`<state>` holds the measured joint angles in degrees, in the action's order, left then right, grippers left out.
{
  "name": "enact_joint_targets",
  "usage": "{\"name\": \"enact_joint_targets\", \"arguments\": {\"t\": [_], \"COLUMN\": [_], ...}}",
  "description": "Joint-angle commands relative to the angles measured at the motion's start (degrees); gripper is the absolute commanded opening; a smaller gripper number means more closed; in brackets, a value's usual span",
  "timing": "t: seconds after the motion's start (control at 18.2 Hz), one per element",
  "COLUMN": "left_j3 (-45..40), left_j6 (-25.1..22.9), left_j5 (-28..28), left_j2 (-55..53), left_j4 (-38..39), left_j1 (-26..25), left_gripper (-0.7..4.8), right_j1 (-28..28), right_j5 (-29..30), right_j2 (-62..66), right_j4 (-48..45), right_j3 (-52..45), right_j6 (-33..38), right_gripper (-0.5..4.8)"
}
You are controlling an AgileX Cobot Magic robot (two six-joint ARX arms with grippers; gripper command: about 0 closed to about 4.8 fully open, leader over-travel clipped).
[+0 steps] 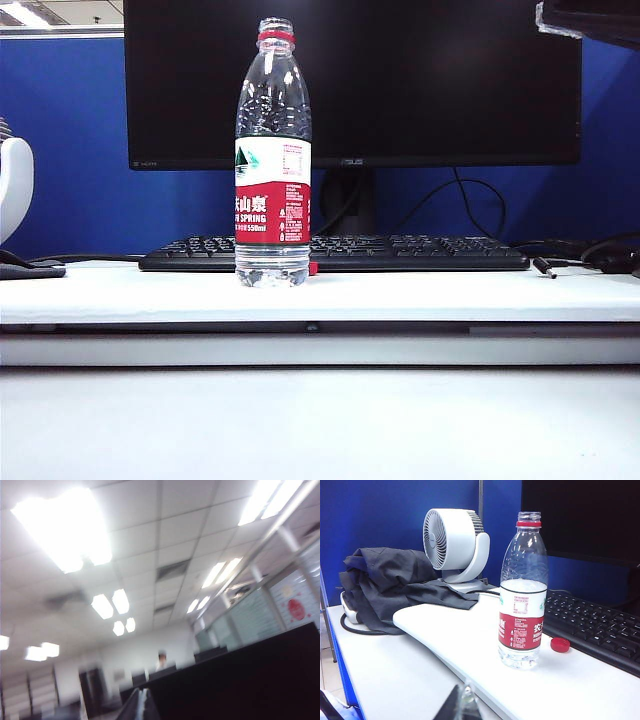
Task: Unscrew the cap from the plastic bottle on the table.
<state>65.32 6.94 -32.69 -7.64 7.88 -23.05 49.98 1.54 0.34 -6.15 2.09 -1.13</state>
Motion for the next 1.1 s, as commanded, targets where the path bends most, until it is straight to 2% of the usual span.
{"name": "enact_joint_targets", "arguments": {"t": [0.05, 0.16, 0.44, 0.6, 0.71, 0.93, 1.1], "left_j3": [-0.42, -0.42, -3.48, -8.31, -10.75, -10.78, -10.78], "left_j6": [2.89, 2.97, -1.16, 0.11, 4.0, 4.11, 4.04], "left_j5": [0.48, 0.52, 0.55, 0.46, 0.52, 0.39, 0.42], "left_j2": [2.8, 4.22, 4.39, 4.39, 4.66, 5.05, 5.07], "left_j4": [14.91, 21.55, 36.26, 41.64, 47.69, 55.82, 56.76], "left_j1": [-0.46, -0.42, -0.35, 0.37, 0.44, 0.35, 0.35], "left_gripper": [-0.05, -0.05, -0.05, -0.04, -0.04, -0.04, -0.04], "right_j1": [0.02, 0.02, 0.02, 0.02, 0.02, 0.02, 0.02], "right_j5": [0.11, 0.09, 0.09, 0.09, 0.09, 0.09, 0.04], "right_j2": [0.02, 0.02, 0.02, 0.02, 0.02, 0.0, 0.0], "right_j4": [-0.94, -0.94, -0.92, -0.92, -0.92, -0.11, 0.81], "right_j3": [0.17, 0.17, 0.17, 0.17, 0.17, 0.17, 0.17], "right_j6": [0.07, 0.04, 0.04, 0.04, 0.04, 0.04, 0.04], "right_gripper": [-0.04, -0.04, -0.04, -0.04, -0.04, -0.04, -0.04]}}
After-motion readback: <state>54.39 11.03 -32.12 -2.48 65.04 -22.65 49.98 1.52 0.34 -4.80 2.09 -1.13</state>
